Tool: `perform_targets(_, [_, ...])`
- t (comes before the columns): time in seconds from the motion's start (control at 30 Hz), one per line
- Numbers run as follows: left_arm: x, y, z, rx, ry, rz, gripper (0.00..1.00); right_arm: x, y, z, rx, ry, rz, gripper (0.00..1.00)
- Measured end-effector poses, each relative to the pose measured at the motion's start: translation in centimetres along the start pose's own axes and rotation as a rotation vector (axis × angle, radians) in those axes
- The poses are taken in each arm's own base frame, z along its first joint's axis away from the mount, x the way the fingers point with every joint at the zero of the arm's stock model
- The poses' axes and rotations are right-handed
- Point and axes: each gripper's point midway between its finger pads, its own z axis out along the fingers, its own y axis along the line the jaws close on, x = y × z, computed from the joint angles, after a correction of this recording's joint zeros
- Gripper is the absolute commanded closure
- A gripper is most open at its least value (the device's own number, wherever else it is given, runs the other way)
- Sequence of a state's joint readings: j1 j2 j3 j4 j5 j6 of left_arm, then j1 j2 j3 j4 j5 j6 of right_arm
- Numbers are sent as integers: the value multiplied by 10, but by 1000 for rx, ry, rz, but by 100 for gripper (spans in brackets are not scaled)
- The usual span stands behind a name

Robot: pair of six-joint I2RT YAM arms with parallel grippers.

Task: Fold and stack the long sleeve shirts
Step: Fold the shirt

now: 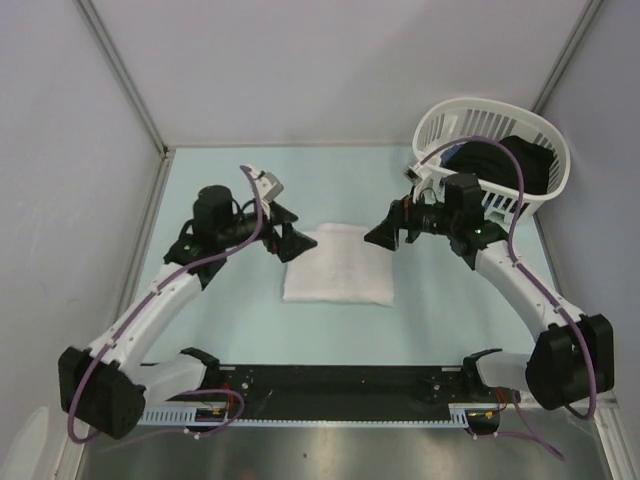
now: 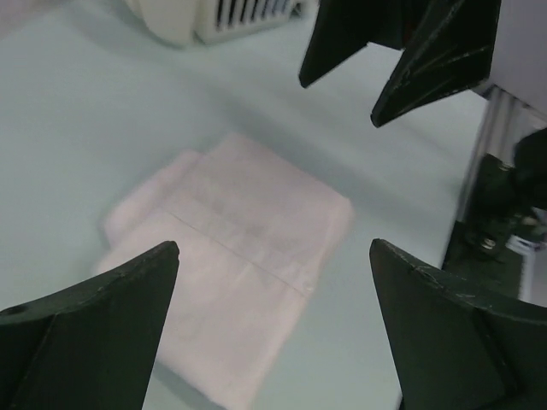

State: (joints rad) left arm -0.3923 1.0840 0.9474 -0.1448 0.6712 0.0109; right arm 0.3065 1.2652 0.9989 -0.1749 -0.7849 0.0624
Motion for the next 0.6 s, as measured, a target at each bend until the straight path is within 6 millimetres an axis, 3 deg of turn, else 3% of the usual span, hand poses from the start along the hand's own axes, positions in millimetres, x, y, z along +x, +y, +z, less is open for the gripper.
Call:
perform_targets(0.07, [40, -8, 15, 66, 74, -159, 1, 22, 2, 5, -45, 24, 123, 0])
perform_targets(0.13, [95, -21, 29, 129, 191, -336, 1, 67, 8, 19, -89, 105, 291, 0])
perform_targets(0.2, [154, -43, 30, 178, 332, -515, 1, 109, 23, 24, -125, 189, 421, 0])
perform_targets(0.27, [185, -63, 24, 219, 421, -634, 1, 139, 42, 26, -179, 260, 518, 0])
perform_targets(0.4, [188, -77, 25, 288, 423, -720, 0, 154, 53, 34, -245, 280, 623, 0])
perform_targets(0.6, [175, -78, 39, 345, 369, -773, 1, 148, 49, 51, -284, 254, 734, 0])
